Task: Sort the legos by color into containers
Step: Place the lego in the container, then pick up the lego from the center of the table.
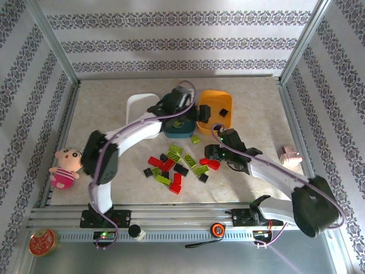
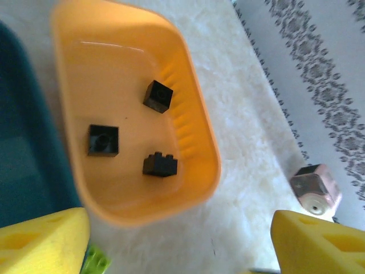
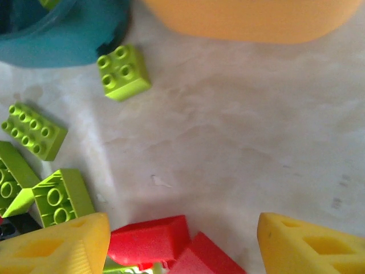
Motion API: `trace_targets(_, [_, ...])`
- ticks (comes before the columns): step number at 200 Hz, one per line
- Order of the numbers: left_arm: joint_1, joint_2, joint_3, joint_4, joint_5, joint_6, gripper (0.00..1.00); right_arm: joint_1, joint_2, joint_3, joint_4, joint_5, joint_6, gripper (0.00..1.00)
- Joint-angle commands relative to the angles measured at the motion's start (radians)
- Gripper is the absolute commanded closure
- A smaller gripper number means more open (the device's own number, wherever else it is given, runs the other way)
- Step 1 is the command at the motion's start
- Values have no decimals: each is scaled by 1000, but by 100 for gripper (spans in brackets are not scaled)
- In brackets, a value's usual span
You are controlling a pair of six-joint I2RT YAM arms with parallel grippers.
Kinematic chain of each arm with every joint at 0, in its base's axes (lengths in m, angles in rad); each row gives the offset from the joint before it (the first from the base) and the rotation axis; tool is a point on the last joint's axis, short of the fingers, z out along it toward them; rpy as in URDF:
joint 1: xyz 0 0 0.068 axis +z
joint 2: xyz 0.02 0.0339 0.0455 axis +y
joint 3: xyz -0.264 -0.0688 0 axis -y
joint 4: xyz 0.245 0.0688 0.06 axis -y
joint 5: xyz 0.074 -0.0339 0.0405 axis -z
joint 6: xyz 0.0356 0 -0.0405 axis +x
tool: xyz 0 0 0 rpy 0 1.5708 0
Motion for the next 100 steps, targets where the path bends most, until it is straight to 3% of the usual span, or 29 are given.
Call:
trace_targets(1, [18, -198, -212, 177, -47, -41, 14, 33, 119, 89, 60, -54, -65, 30])
trace_targets(59, [18, -702, -680, 65, -257, -28, 0, 45, 390, 208, 194, -22, -107, 31])
trace_targets(100, [18, -958, -869, -38, -339, -62, 0, 38, 493, 263, 247, 57, -92, 33])
